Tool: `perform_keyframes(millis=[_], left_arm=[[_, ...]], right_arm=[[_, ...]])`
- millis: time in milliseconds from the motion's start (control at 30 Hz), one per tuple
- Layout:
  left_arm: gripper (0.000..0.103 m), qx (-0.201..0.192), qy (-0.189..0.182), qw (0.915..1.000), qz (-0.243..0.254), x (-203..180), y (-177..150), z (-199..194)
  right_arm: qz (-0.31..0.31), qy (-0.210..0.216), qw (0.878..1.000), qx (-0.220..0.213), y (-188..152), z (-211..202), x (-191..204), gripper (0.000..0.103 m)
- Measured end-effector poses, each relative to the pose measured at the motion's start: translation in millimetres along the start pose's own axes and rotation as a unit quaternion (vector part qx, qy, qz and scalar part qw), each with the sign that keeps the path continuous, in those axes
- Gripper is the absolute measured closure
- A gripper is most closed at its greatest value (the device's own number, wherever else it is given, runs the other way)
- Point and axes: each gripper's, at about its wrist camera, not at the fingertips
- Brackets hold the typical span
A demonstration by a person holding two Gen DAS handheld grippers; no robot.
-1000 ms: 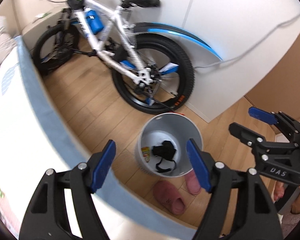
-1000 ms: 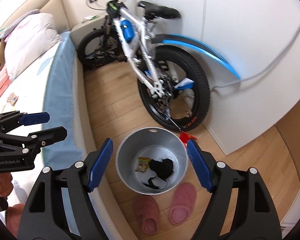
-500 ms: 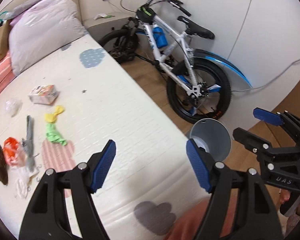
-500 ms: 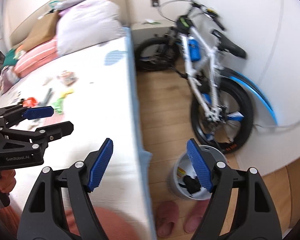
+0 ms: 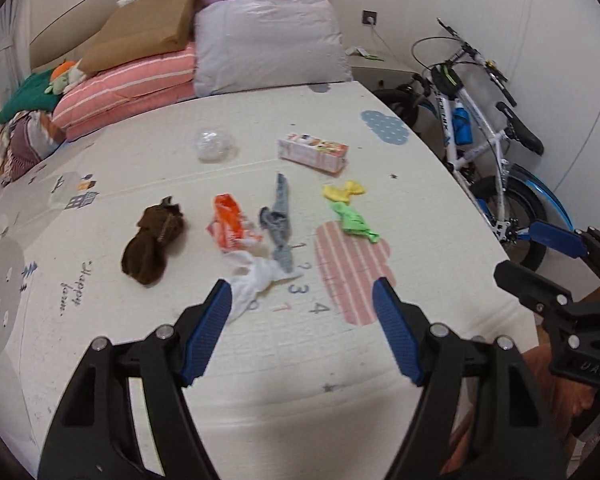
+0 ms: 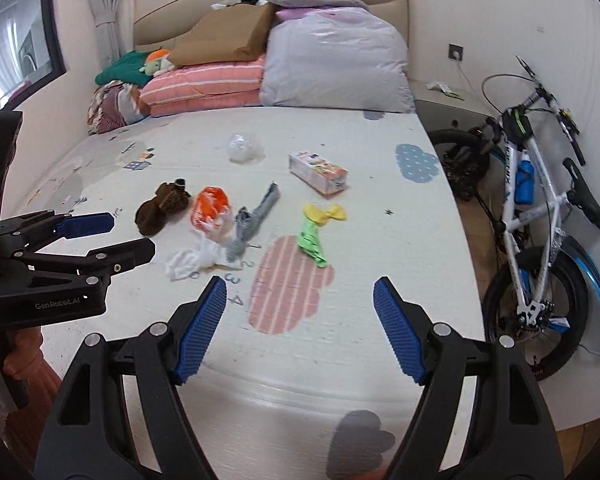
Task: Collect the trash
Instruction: 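Move both tools back over the bed toward the remaining items, then grasp the brown sock with the left tool while the right tool grasps the orange plastic bag, carry toward bin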
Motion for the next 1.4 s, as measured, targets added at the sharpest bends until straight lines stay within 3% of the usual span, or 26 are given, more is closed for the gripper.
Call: perform_keyframes(millis=[233, 767, 933, 1200, 1267, 1333, 1367, 1400], left_arm=[[0.03, -0.006, 0.013, 0.999, -0.042, 57.2, 4.9, 2.3], [0.03, 0.024, 0.045, 0.9925, -0.112, 156.6, 15.4, 73.1], [0.03, 0.035, 0.048, 0.9913, -0.117, 182.3, 20.1, 102.3], [0.03, 0.074, 0.042, 0.9878, -0.131, 208.7, 18.4, 161.6], [0.03, 0.084, 0.034, 0.9865, -0.137, 213.3, 16.0, 174.1], [0.032, 0.086, 0.03, 0.9862, -0.138, 216.1, 14.3, 182.2], [0.04, 0.085, 0.031, 0.9864, -0.137, 216.5, 13.5, 184.5], [0.061, 0.087, 0.034, 0.9866, -0.134, 216.2, 13.0, 186.6]], right_arm=[[-0.035, 0.024, 0.999, 0.002, 32.5, 29.3, 53.5, 0.03], [-0.058, 0.064, 0.995, 0.04, 72.8, 145.7, 94.0, 0.03], [-0.07, 0.08, 0.993, 0.057, 80.1, 193.2, 117.1, 0.03], [-0.071, 0.067, 0.992, 0.085, 82.5, 259.1, 130.9, 0.03], [-0.069, 0.065, 0.991, 0.093, 80.9, 268.6, 130.6, 0.035], [-0.072, 0.068, 0.989, 0.108, 78.4, 278.0, 131.1, 0.06], [-0.072, 0.075, 0.988, 0.115, 76.9, 281.1, 131.4, 0.064], [-0.073, 0.077, 0.987, 0.117, 76.3, 282.1, 132.2, 0.066]])
Point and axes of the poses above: each gripper's, at about its wrist camera, not at the fingertips, and z roughly the way its jaws point, x to its left, y to its top, and after that the axes turned 3 degrees about -z, right-handed
